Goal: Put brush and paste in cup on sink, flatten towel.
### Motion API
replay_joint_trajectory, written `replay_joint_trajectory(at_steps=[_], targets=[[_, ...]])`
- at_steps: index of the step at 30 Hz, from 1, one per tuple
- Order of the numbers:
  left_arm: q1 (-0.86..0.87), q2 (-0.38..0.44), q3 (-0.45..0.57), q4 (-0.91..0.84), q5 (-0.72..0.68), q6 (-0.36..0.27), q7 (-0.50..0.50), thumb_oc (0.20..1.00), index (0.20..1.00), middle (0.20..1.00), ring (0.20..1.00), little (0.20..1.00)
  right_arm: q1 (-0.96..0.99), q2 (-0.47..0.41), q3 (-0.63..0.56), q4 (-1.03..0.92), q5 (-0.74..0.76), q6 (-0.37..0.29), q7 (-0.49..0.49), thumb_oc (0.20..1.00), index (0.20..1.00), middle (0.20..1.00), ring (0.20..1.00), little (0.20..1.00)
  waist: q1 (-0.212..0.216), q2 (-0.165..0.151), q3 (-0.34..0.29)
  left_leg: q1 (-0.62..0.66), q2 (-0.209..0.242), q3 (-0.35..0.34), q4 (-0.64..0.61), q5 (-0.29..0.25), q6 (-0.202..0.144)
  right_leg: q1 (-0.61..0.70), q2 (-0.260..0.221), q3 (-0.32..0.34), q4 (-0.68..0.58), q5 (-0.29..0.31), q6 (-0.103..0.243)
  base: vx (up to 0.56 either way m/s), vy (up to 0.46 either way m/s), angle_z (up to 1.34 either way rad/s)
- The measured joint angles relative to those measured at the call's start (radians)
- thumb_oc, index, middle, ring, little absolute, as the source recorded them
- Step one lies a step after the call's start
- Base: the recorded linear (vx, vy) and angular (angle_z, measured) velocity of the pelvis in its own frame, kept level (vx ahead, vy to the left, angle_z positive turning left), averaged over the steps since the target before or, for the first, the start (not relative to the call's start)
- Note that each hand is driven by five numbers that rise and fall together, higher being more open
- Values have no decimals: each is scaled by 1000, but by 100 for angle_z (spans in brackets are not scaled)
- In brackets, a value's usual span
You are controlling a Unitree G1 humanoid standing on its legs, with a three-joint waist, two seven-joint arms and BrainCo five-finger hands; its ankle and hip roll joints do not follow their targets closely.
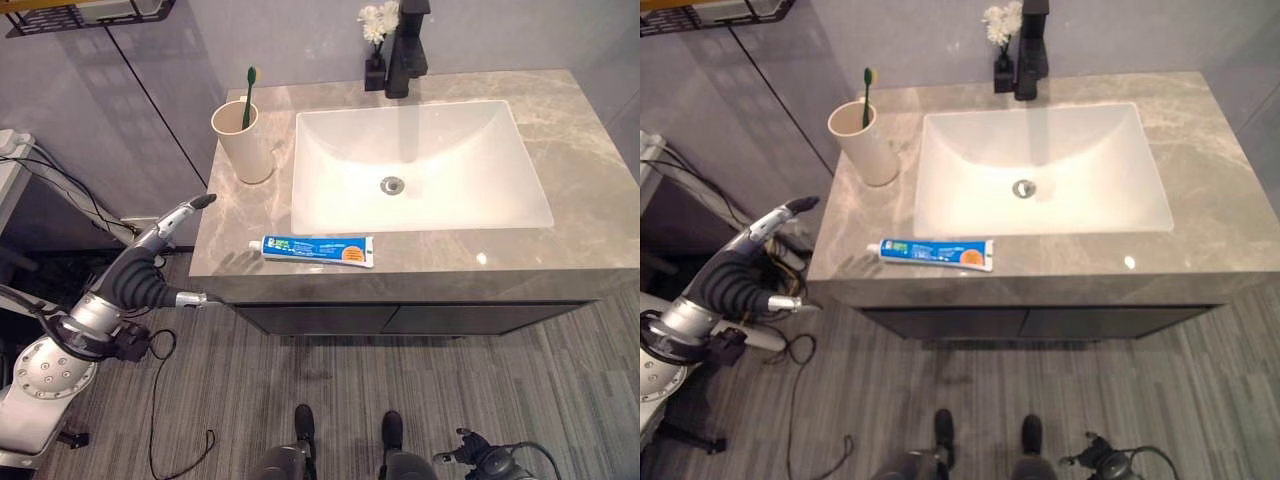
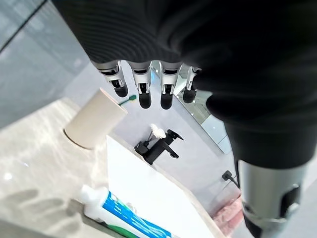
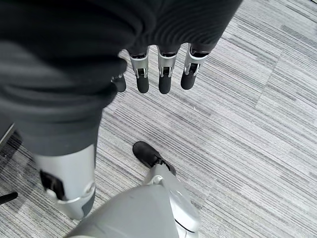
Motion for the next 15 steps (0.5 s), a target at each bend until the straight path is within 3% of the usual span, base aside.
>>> replay_joint_trajectory(at_steps=[7, 15], targets=[[-65, -41, -137, 62, -8, 23, -7, 1000, 1000, 1000, 1000, 1000, -15, -3, 45, -102, 0, -9, -3, 1000, 1000, 1000, 1000, 1000, -28, 2, -2, -5, 1, 4, 0, 0, 0, -9, 1, 5, 0, 2, -2, 0, -3, -1], [-112, -39, -139, 113, 41, 42, 4, 1000, 1000, 1000, 1000, 1000, -8, -7, 48, -133, 0, -11, -3, 1000, 1000, 1000, 1000, 1000, -41, -9, -2, -40, 15, 30, 0, 2, 0, -59, 16, 34, 1, 15, -9, 2, -24, -11]])
